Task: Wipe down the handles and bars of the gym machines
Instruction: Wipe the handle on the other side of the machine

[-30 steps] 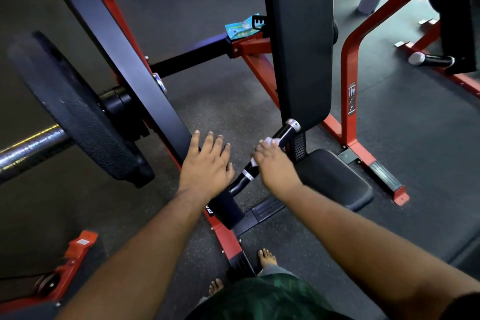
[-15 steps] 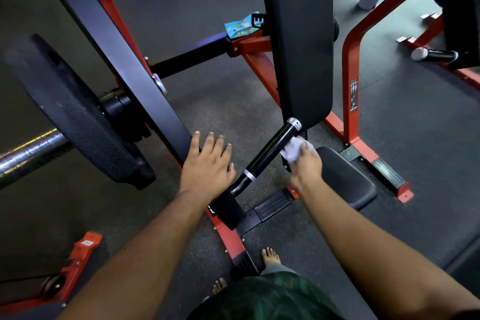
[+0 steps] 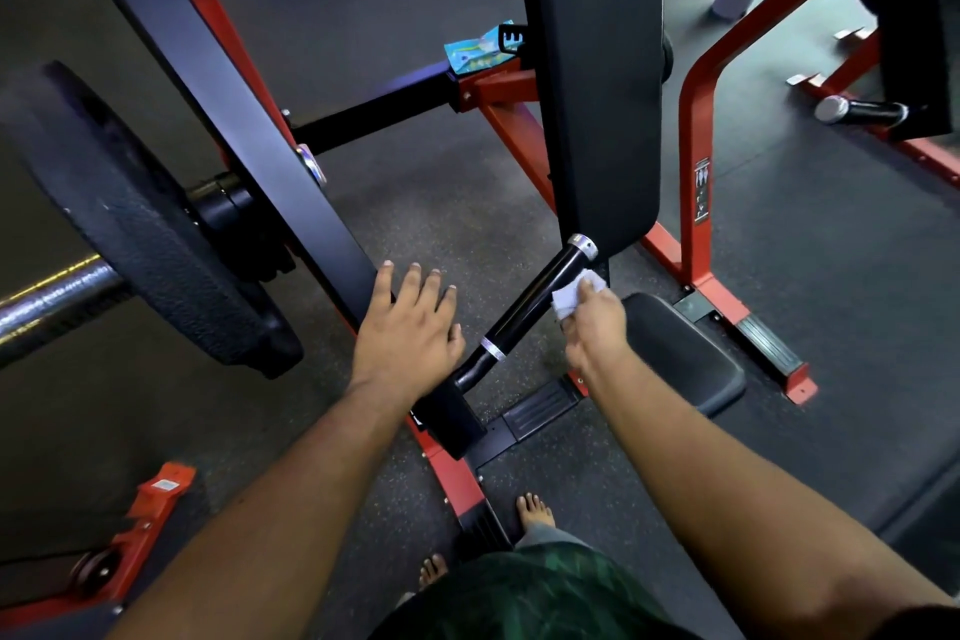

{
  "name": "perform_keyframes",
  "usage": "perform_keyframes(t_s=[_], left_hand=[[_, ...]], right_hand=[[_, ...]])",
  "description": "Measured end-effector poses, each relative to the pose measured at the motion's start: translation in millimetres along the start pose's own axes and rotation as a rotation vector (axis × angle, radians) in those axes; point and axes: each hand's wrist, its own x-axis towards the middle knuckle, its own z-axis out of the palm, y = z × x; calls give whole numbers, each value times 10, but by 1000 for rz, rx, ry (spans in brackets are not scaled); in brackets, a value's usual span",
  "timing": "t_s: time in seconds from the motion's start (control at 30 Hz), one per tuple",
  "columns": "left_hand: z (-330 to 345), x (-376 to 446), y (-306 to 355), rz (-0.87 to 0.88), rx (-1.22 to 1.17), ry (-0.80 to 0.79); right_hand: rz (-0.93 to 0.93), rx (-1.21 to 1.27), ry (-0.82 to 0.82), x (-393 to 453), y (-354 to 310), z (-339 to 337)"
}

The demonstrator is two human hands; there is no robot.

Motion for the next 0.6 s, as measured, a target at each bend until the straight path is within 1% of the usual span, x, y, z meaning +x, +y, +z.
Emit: perform_keyframes(t_s=[0.07, 0.13, 0.2, 0.33, 0.37, 0.4, 0.47, 0.5, 0.53, 0.6], left_hand=[[2, 4, 8, -1, -4, 5], [15, 7, 15, -3, -5, 11], [23, 5, 12, -8, -11, 17], [9, -3, 13, -5, -1, 7], [5, -5, 14, -6, -1, 6], [6, -5, 16, -8, 0, 5], [14, -7, 11, -9, 4, 12], [11, -9, 9, -7, 7, 15], [3, -11, 9, -5, 10, 15], [-11, -12, 10, -6, 10, 5]], right_hand=[[47, -65, -63, -171, 226, -43], [92, -123, -90, -329, 458, -115], [104, -238, -124, -445, 660, -207], [164, -569, -358, -536, 710, -429], [153, -622, -342, -498, 626, -452], [133, -633, -258, -401, 533, -460], [47, -530, -58, -188, 298, -398], [-15, -457, -26, -117, 167, -308], [-72, -385, -36, -56, 90, -207], [-96, -235, -27, -55, 48, -46]])
